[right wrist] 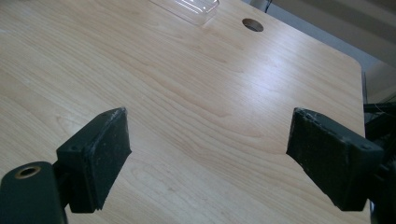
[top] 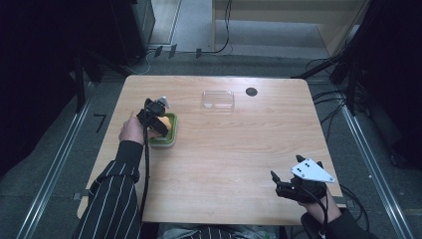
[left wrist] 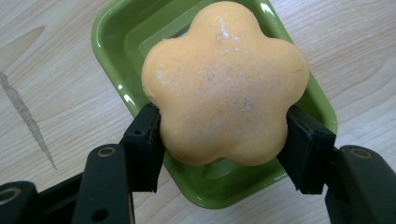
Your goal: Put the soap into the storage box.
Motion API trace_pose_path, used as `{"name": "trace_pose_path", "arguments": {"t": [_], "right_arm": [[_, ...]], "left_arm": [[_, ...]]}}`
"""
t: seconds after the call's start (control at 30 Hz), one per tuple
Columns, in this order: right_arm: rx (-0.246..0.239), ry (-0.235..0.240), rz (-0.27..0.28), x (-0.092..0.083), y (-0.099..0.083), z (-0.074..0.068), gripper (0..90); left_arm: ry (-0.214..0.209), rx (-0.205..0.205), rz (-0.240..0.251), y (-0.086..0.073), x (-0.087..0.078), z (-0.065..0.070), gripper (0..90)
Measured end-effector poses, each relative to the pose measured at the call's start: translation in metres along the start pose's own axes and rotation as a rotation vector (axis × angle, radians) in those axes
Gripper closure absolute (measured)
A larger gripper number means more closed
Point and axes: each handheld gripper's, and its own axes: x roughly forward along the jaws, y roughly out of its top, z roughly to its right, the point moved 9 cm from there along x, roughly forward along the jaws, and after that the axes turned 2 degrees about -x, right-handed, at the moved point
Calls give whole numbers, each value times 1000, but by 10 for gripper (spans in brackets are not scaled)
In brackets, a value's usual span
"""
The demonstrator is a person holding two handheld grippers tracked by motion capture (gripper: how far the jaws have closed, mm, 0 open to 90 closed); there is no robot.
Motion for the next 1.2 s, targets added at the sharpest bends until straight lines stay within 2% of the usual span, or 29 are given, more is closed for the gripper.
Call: {"name": "trace_pose_path", "arguments": {"t": [0.03,0.5,0.6,0.77,1.2], "right_arm": [[0,0,0,0,0,0,137],[-1,1,0,0,0,0,137],[-1,0,1,0,0,0,137],[-1,1,0,0,0,0,137],[-2,1,1,0,0,0,137]], "left_arm": [[16,4,-4,0,2,-1,394],[37,23,-29,2,12,2,393],[52,21,-24,2,14,2,393],[43,15,-32,2,15,2,392],[58,-3,-32,1,16,3,384]]}}
